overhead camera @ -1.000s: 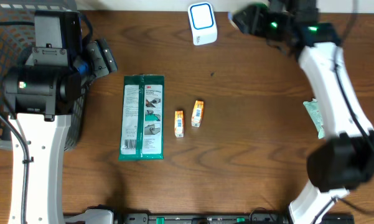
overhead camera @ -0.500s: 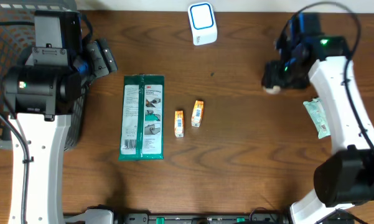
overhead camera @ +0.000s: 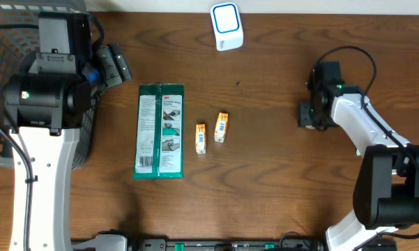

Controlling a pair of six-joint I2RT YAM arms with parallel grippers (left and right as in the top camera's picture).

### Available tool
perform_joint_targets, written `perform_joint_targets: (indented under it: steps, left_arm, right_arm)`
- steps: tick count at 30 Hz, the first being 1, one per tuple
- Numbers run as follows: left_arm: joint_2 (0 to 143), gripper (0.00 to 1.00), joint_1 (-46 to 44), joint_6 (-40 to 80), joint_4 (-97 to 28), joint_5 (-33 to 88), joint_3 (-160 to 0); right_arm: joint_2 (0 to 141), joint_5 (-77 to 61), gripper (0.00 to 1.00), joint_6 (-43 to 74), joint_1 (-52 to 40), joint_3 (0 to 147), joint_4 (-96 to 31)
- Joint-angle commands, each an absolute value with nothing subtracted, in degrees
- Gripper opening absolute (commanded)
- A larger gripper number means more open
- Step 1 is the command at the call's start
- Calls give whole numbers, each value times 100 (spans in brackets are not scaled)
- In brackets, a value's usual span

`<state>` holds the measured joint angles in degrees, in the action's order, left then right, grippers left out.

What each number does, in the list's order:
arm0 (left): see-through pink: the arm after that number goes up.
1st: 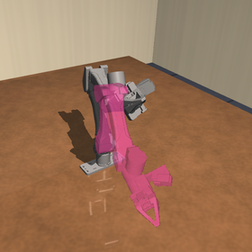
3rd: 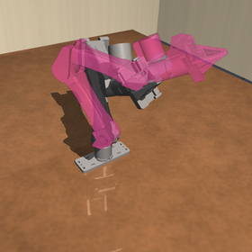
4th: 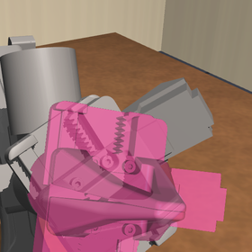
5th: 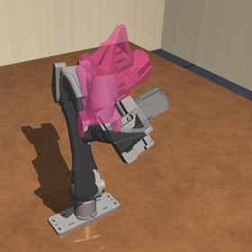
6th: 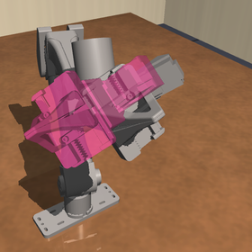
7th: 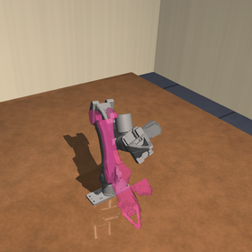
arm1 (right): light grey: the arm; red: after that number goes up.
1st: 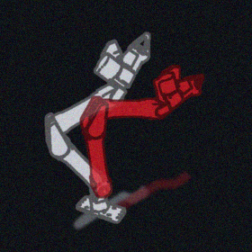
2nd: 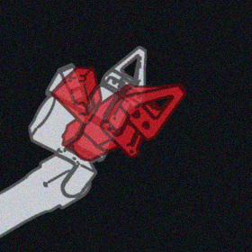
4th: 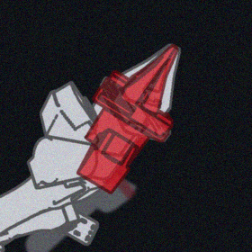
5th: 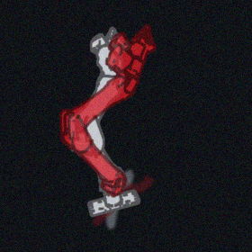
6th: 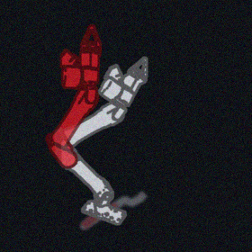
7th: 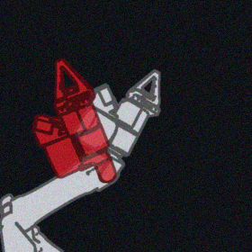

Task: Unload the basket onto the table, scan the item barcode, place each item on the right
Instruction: 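Lower the Knorr jar at the table's right edge and open the gripper, then move the right gripper left over the small orange boxes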

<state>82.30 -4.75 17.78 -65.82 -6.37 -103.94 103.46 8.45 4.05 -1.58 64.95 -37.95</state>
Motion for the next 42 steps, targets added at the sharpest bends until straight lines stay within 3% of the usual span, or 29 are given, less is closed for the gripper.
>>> perform_joint_targets:
  steps: [1, 12, 13, 15, 20, 25, 34, 42]
  left_arm:
    - [8241, 86, -456, 1726, -6598, -668, -10398]
    - [8241, 86, -456, 1726, -6598, -668, -10398]
    - [8241, 86, -456, 1726, -6598, -668, -10398]
    - [8241, 86, -456, 1726, -6598, -668, -10398]
    - [8241, 86, -456, 1726, -6598, -668, -10398]
    - [8241, 86, -456, 1726, -6598, -668, -10398]
    - [8241, 86, -456, 1728, -6598, -668, -10398]
    - [8241, 86, -456, 1726, -6598, -668, -10398]
  right_arm:
    - [10324, 1284, 1, 357, 110, 6195, -3446]
    - [10324, 1518, 2, 607, 1022, 5865, -3039]
    - [10324, 1518, 10, 674, 1103, 5865, -3041]
    - [10324, 1476, 49, 751, 1249, 5865, -3048]
    - [10324, 1450, 80, 766, 1367, 5865, -3081]
    - [10276, 1234, 97, 760, 1286, 5883, -3083]
    - [9542, 1048, 99, 727, 1188, 5887, -3371]
    - [8517, -161, 99, 1295, 1186, 5887, -3671]
